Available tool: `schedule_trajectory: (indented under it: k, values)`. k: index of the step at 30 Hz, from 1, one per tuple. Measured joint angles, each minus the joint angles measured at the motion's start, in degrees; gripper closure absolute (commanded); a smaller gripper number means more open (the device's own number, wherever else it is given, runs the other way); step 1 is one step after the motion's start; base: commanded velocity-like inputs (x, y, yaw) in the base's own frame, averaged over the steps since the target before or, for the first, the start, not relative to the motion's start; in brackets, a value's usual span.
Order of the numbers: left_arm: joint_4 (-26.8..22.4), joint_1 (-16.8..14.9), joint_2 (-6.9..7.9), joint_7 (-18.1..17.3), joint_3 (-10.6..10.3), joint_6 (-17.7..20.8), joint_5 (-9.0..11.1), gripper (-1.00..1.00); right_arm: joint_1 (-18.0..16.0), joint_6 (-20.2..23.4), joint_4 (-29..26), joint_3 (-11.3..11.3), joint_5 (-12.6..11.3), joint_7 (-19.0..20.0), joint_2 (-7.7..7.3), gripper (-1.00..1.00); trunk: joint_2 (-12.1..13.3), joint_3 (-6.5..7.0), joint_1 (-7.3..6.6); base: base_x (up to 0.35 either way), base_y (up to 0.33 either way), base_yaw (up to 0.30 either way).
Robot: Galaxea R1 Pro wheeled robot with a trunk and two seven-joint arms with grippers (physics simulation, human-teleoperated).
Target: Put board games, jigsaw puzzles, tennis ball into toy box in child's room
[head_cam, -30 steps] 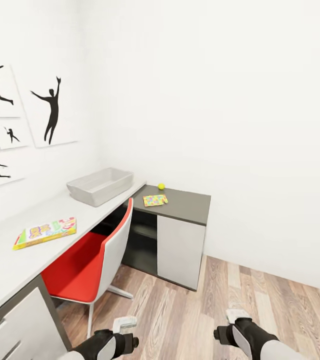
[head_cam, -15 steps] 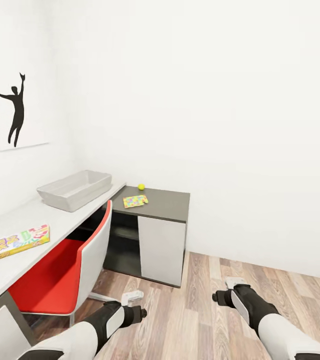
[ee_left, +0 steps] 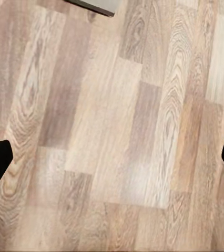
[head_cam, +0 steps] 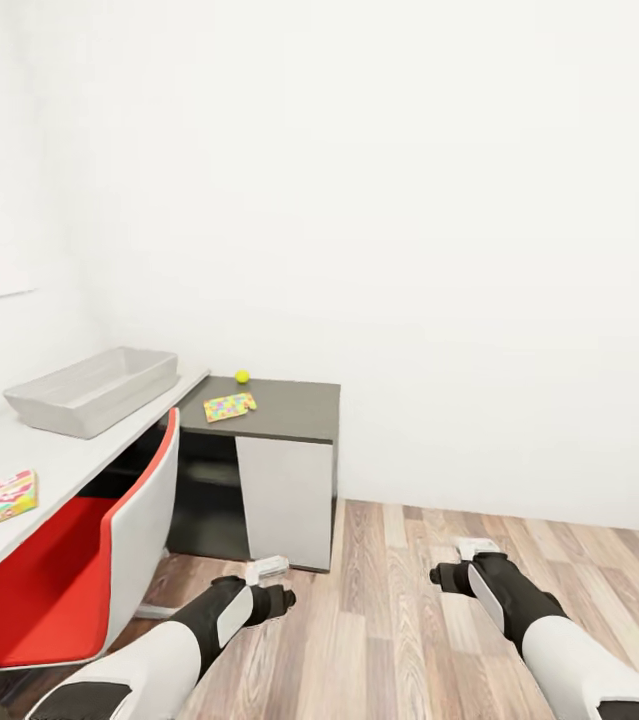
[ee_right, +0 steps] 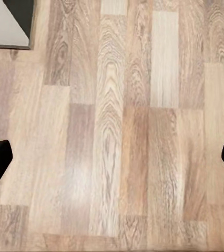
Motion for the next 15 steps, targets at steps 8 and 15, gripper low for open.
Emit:
schedule_trajectory:
  k: [8, 15]
  values:
    - [-1.51, -0.21, 0.00, 0.20, -0.07, 0.21, 4.08, -1.00, -0.12, 2.96, -2.70, 0.02, -0.05, 0.05, -0.93, -1.00, 0.00, 0.00, 0.00, 0.000, 0.000, -0.275]
    - [-2.12, -0.03, 0.00, 0.16, -0.17, 0.08, 5.78, -1.00, 0.12, 6.90, -6.00, -0.01, -0.07, 0.08, -1.49, -1.00, 0.00, 0.00, 0.00, 0.000, 0.000, -0.277]
